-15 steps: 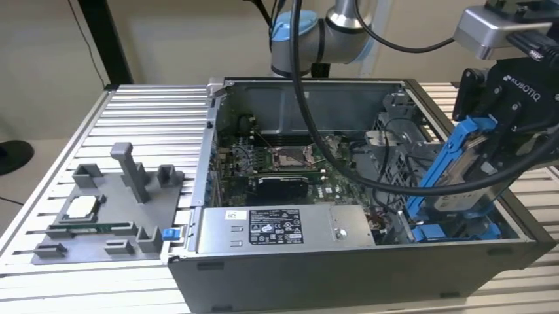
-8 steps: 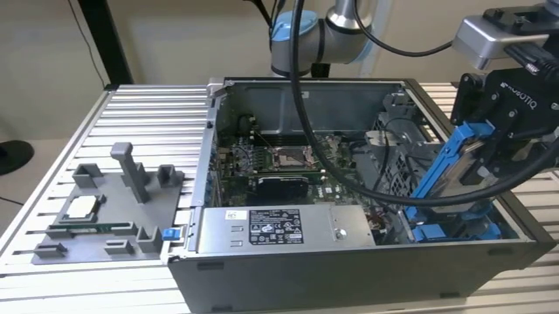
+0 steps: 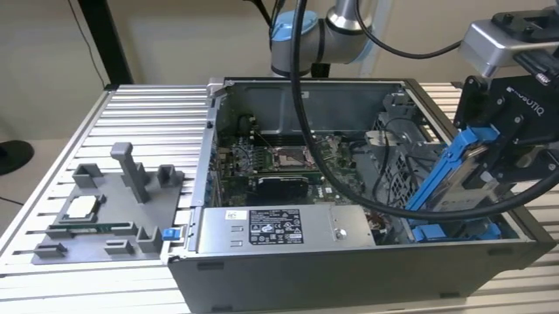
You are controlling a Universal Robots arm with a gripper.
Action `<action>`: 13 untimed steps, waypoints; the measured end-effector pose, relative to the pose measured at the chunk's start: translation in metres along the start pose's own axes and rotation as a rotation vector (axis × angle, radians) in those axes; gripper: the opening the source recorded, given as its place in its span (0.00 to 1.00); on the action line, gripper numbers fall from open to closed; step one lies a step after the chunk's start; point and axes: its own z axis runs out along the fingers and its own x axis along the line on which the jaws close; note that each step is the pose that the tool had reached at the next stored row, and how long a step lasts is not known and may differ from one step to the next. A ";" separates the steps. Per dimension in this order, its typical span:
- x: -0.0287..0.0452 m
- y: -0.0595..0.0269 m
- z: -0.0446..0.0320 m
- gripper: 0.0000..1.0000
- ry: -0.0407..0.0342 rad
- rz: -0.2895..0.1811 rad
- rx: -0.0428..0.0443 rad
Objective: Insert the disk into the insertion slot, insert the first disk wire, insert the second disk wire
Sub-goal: 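Insert the disk into the insertion slot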
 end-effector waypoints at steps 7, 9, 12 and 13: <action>0.0007 0.0001 -0.0018 0.00 -0.0110 -0.005 -0.0011; 0.0032 0.0002 -0.0015 0.00 -0.0118 -0.006 -0.0012; 0.0041 0.0006 -0.0001 0.00 -0.0118 -0.006 -0.0012; 0.0042 0.0007 0.0005 0.00 -0.0117 -0.006 -0.0012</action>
